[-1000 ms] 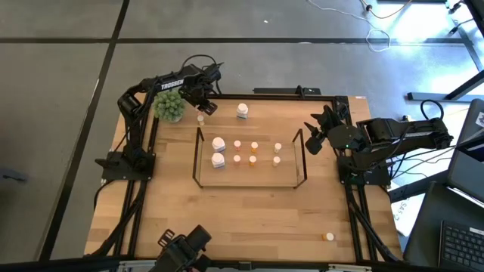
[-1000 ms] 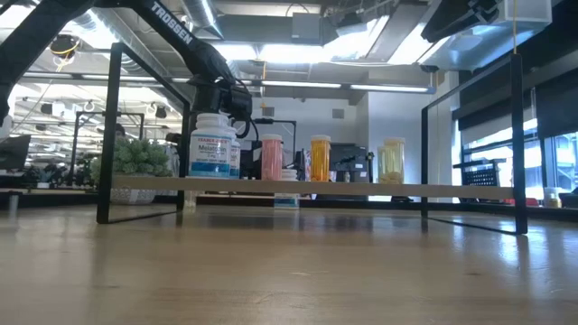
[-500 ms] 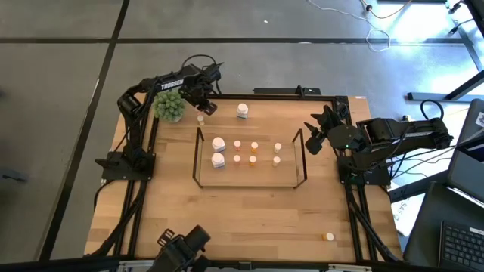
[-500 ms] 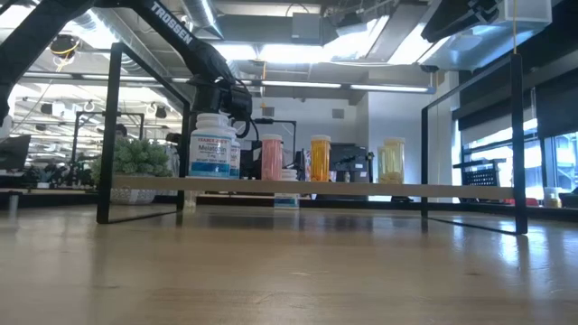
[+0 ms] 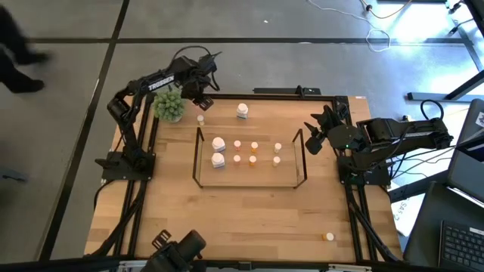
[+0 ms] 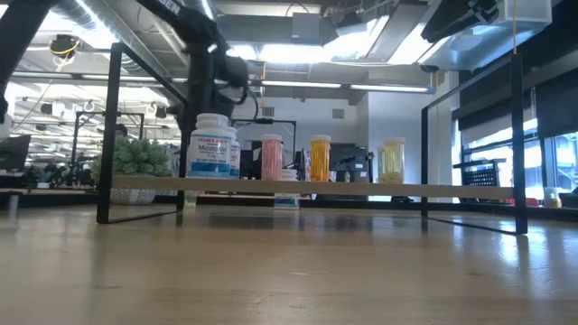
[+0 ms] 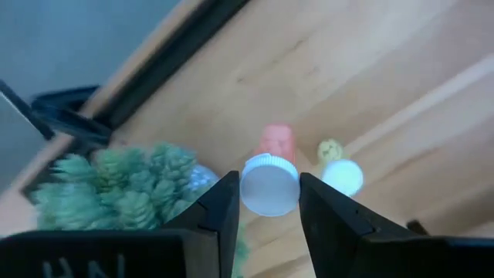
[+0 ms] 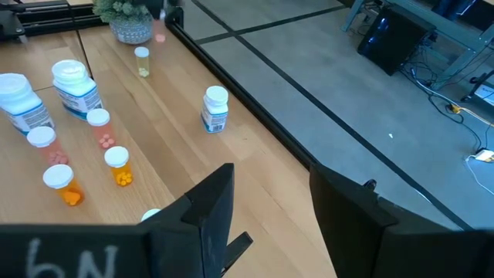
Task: Pick and place medicine bottles onto shelf by color
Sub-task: Put the pink pill bottle on the shelf aligned with the other pink pill bottles
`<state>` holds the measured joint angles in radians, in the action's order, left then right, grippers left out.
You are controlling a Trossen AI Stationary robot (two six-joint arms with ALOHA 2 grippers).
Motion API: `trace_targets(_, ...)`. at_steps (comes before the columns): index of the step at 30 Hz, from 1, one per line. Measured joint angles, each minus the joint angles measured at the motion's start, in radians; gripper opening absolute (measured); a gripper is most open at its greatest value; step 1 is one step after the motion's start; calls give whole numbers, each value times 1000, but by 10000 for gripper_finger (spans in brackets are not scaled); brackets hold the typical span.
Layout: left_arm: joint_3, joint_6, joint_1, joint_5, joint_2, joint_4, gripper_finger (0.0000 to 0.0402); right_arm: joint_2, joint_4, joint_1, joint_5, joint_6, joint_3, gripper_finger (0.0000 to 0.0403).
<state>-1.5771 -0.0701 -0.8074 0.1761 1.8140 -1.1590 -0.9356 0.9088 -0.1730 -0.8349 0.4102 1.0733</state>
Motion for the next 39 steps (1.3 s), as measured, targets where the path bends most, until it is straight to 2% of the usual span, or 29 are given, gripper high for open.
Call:
trace_targets(8, -207, 66, 75, 40, -43, -180, 112, 0, 0, 0, 0, 0, 0, 173)
trace_targets(13, -333, 86, 165, 41, -45, -299, 112, 0, 0, 0, 0, 0, 0, 173)
trace_targets(19, -417, 119, 316, 43, -45, -311, 112, 0, 0, 0, 0, 0, 0, 173)
trace_targets(26, -455, 69, 508, 44, -45, -316, 112, 0, 0, 0, -1, -2, 0, 173)
trace_targets(34, -456, -90, 720, 43, -42, -307, 112, 0, -11, 0, 3, -18, 0, 173)
trace_targets(36, -456, -122, 772, 44, -35, -292, 112, 0, -36, 0, 41, -9, 0, 173)
trace_targets(39, -456, -182, 844, 43, -33, -267, 112, 0, -36, 0, 148, -111, 0, 173)
